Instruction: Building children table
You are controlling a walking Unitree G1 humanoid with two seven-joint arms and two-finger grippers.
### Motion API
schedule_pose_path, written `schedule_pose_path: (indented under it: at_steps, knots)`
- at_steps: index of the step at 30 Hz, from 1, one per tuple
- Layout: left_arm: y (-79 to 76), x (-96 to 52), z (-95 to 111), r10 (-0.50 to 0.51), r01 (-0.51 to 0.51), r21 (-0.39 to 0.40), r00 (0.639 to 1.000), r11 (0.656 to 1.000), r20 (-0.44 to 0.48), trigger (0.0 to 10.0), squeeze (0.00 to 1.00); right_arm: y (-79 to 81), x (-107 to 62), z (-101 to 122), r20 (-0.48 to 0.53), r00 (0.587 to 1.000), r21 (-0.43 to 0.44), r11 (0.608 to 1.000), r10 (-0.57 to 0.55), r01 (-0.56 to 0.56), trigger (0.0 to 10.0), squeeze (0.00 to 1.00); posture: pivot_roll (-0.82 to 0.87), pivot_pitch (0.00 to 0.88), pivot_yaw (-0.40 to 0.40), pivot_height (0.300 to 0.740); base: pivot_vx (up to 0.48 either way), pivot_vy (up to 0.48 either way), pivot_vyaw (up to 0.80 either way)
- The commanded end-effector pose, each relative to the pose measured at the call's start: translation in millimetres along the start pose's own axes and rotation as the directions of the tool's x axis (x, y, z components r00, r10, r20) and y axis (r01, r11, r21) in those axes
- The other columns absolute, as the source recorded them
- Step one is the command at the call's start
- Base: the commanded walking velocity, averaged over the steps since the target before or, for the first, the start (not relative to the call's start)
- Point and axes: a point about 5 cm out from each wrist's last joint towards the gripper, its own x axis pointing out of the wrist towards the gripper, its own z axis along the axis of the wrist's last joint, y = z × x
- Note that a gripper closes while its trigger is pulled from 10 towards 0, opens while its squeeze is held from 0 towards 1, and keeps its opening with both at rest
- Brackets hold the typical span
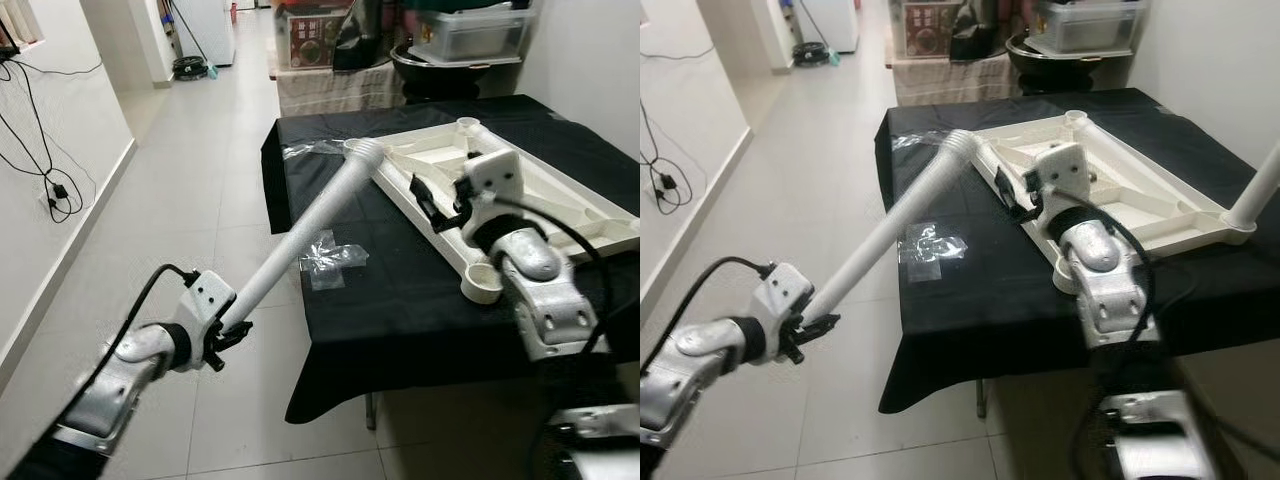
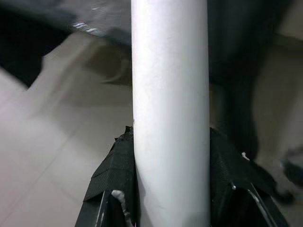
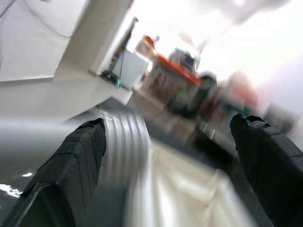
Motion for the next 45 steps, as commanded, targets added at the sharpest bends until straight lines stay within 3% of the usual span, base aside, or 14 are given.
schedule_pose_path:
  at_steps: [1, 3, 5, 9, 10, 11, 14, 16, 20, 24, 25, 26, 36, 45]
  knots:
    - [1.4, -4.7, 3, -0.046, 0.047, 0.057, 0.999, 0.997, -0.014, 10.0, 0.00, 7.4, 4.4, 9, 0.057, 0.995, -0.109, 0.991, 0.081, -0.075, 10.0, 0.00, 0.06, 0.000, -0.020, 0.740, 0.000, 0.000, 0.00]
    - [6.0, -9.0, 4, -0.105, 0.111, 0.128, 0.993, 0.986, -0.054, 10.0, 0.00, 15.1, 9.1, 19, 0.097, 0.979, -0.271, 0.951, 0.181, -0.149, 10.0, 0.00, 0.06, 0.000, -0.021, 0.740, 0.000, 0.000, 0.00]
    - [8.7, -9.3, 5, -0.119, 0.130, 0.155, 0.990, 0.979, -0.080, 10.0, 0.00, 20.7, 10.5, 22, 0.105, 0.968, -0.327, 0.927, 0.228, -0.183, 10.0, 0.00, 0.07, 0.000, -0.021, 0.740, 0.000, 0.000, 0.00]
    - [37.4, -9.5, 10, -0.090, 0.139, 0.261, 0.978, 0.955, -0.190, 10.0, 0.00, 45.3, 9.1, 21, 0.068, 0.882, -0.508, 0.777, 0.466, -0.372, 10.0, 0.00, 0.07, 0.000, -0.012, 0.740, 0.000, 0.000, 0.00]
    - [37.4, -9.5, 10, -0.090, 0.139, 0.261, 0.978, 0.955, -0.190, 10.0, 0.00, 45.3, 9.1, 21, 0.068, 0.882, -0.508, 0.777, 0.466, -0.372, 10.0, 0.00, 0.07, 0.000, -0.012, 0.740, 0.000, 0.000, 0.00]
    - [43.2, -10.6, 12, -0.073, 0.126, 0.267, 0.977, 0.955, -0.199, 10.0, 0.00, 45.4, 6.2, 21, 0.056, 0.861, -0.526, 0.748, 0.505, -0.404, 10.0, 0.00, 0.07, 0.000, -0.006, 0.740, 0.000, 0.000, 0.00]
    - [53.3, -14.1, 13, -0.049, 0.108, 0.271, 0.975, 0.957, -0.217, 10.0, 0.00, 34.7, 4.2, 26, 0.056, 0.836, -0.501, 0.740, 0.546, -0.449, 10.0, 0.00, 0.06, 0.000, 0.003, 0.740, 0.000, 0.000, 0.00]
    - [53.9, -13.9, 10, -0.056, 0.122, 0.277, 0.971, 0.953, -0.234, 10.0, 0.00, 28.2, -0.7, 27, 0.023, 0.795, -0.491, 0.700, 0.606, -0.519, 10.0, 0.00, 0.04, 0.000, 0.008, 0.740, 0.000, 0.000, 0.00]
    - [51.8, -10.9, 13, -0.091, 0.161, 0.293, 0.967, 0.943, -0.237, 10.0, 0.00, 27.2, -2.4, 22, -0.026, 0.768, -0.490, 0.661, 0.640, -0.568, 10.0, 0.00, 0.04, 0.000, 0.007, 0.740, 0.000, 0.000, 0.00]
    - [49.3, -4.0, 21, -0.141, 0.212, 0.321, 0.963, 0.923, -0.232, 10.0, 0.00, 30.3, -0.5, 14, -0.072, 0.754, -0.496, 0.633, 0.653, -0.595, 10.0, 0.00, 0.04, 0.000, 0.003, 0.740, 0.000, 0.000, 0.00]
    - [46.0, 6.7, 27, -0.183, 0.266, 0.357, 0.951, 0.896, -0.250, 10.0, 0.00, 38.8, -0.5, 7, -0.121, 0.713, -0.491, 0.582, 0.691, -0.648, 10.0, 0.00, 0.05, 0.000, -0.006, 0.740, 0.000, 0.000, 0.00]
    - [45.1, 10.4, 28, -0.194, 0.283, 0.368, 0.946, 0.886, -0.260, 10.0, 0.00, 41.9, -0.9, 6, -0.136, 0.695, -0.485, 0.564, 0.707, -0.668, 10.0, 0.00, 0.05, 0.000, -0.006, 0.740, 0.000, 0.000, 0.00]
    - [50.2, 23.1, 41, -0.198, 0.310, 0.432, 0.938, 0.847, -0.286, 10.0, 0.00, 57.7, -4.3, -3, -0.245, 0.587, -0.430, 0.456, 0.772, -0.779, 10.0, 0.00, 0.05, 0.000, -0.001, 0.740, 0.000, 0.000, 0.00]
    - [57.0, 25.1, 41, -0.194, 0.322, 0.448, 0.931, 0.834, -0.308, 10.0, 0.00, 46.8, 3.6, 4, -0.240, 0.582, -0.348, 0.491, 0.777, -0.799, 10.0, 0.00, 0.04, 0.000, -0.002, 0.740, 0.000, 0.000, 0.00]
